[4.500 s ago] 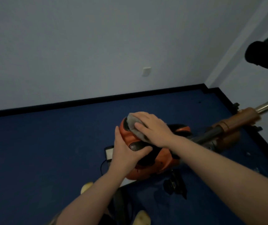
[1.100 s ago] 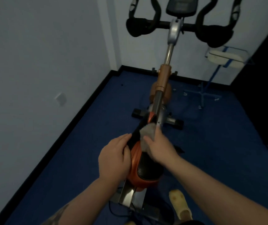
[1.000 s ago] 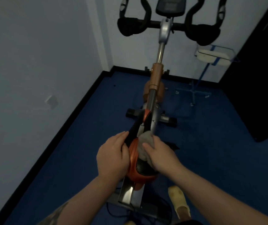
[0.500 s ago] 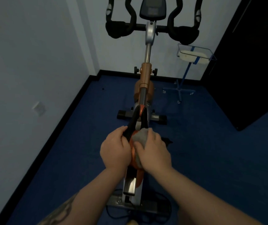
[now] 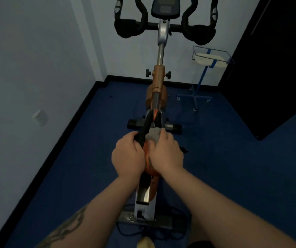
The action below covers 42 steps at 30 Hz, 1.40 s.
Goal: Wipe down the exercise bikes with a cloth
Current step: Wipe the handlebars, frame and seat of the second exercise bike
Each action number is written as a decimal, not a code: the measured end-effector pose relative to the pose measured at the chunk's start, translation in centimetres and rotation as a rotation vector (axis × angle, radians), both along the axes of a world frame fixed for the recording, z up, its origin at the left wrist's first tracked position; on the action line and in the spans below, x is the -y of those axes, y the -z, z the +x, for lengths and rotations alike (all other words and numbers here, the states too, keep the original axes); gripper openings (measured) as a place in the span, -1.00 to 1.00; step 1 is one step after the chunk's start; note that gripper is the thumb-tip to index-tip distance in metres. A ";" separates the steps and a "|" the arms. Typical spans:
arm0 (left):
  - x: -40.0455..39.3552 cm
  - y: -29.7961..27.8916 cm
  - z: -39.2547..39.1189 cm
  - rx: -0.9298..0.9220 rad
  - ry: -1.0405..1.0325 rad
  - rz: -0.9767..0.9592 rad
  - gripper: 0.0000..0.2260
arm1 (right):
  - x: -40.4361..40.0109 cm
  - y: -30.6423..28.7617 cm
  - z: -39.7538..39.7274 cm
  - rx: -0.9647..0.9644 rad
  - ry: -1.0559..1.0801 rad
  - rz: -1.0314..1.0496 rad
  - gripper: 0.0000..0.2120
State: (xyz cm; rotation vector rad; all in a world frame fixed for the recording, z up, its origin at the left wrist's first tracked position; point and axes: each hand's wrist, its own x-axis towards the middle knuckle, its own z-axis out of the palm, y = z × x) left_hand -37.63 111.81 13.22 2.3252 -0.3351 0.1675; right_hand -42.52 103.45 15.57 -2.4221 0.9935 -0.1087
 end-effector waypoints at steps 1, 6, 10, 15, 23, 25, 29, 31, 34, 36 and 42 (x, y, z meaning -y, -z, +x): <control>-0.1 0.1 0.0 0.012 0.011 0.016 -0.70 | 0.6 -0.1 0.6 -0.011 0.008 0.041 -0.45; -0.2 0.2 0.1 0.008 0.026 0.026 -0.70 | -2.0 1.1 -3.6 0.120 -0.073 -0.082 -0.36; -0.1 0.2 0.1 0.023 0.030 0.034 -0.70 | -0.8 1.3 -3.3 0.051 -0.044 -0.008 -0.35; -0.4 0.0 0.1 0.016 0.062 0.044 -0.69 | 1.6 0.0 0.3 -0.014 0.057 0.151 -0.51; -0.2 0.0 0.1 0.045 0.047 0.027 -0.69 | 0.3 1.6 -2.3 0.110 0.059 0.085 -0.46; -0.3 0.0 0.1 0.052 0.046 0.022 -0.68 | 2.1 0.8 -0.2 0.029 0.101 0.203 -0.54; -0.4 0.1 0.0 0.041 0.050 0.024 -0.68 | 1.2 1.6 -1.5 0.264 0.193 0.288 -0.60; -0.4 0.1 0.1 0.040 0.044 0.016 -0.69 | -1.5 2.5 -3.8 0.439 0.242 0.291 -0.54; -0.2 -0.1 0.0 0.052 0.049 0.009 -0.69 | -1.6 3.0 -4.1 0.410 0.283 0.293 -0.56; -0.2 -0.2 0.1 0.060 0.049 0.011 -0.69 | 0.9 2.4 -2.0 0.237 0.252 0.325 -0.67; -0.2 -0.4 0.0 0.058 0.053 0.005 -0.70 | 0.9 1.8 -1.7 0.211 0.152 0.237 -0.55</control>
